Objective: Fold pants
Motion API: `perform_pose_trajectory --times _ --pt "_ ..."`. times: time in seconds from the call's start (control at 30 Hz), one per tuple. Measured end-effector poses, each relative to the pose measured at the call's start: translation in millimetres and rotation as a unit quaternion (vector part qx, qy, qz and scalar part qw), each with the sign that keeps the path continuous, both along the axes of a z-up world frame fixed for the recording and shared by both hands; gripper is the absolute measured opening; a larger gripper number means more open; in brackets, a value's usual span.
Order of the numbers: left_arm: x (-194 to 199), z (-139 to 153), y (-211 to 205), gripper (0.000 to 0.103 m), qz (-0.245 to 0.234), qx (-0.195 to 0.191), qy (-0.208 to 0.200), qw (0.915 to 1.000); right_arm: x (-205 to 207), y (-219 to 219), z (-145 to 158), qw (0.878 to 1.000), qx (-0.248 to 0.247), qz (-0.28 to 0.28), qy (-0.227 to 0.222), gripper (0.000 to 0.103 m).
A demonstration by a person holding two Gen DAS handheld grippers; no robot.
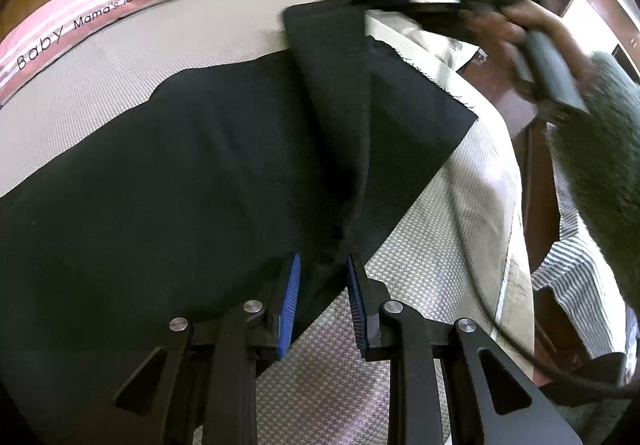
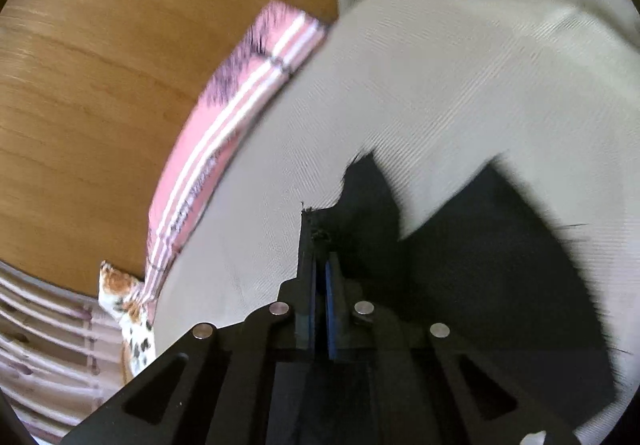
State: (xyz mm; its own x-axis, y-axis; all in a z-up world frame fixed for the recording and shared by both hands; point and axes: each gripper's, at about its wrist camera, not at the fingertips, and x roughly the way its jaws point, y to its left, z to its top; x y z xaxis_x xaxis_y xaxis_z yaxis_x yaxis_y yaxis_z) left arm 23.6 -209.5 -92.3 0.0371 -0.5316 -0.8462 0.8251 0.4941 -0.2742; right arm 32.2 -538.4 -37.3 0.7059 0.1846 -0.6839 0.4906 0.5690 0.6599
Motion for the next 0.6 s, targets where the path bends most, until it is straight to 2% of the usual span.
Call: perform_pose_trajectory --times 0.13,0.27,0.37,0.6 --pt "-2.2 0.4 0.3 0.025 0.0 -0.003 -0.005 1.0 -64.9 -9.2 -1.5 0.998 -0.022 -0.046 0.028 0.004" --pt "-6.8 -3.0 -2.2 0.025 -0.001 0.002 -0.013 0.9999 -117.1 -10.1 -40.2 0.992 -0.009 -0.09 0.086 0.004" --pt "-14.2 -4.2 -7.2 0.025 -0.005 0.009 -0.027 0.9996 -131.0 -8.8 -56.3 0.99 0.007 -0.108 0.095 0.004" --pt "-18.1 -3.1 -11.6 0.025 -0.005 0.013 -0.03 0.9994 -134.0 -2.0 -37.3 0.991 -0.029 -0.105 0.079 0.004"
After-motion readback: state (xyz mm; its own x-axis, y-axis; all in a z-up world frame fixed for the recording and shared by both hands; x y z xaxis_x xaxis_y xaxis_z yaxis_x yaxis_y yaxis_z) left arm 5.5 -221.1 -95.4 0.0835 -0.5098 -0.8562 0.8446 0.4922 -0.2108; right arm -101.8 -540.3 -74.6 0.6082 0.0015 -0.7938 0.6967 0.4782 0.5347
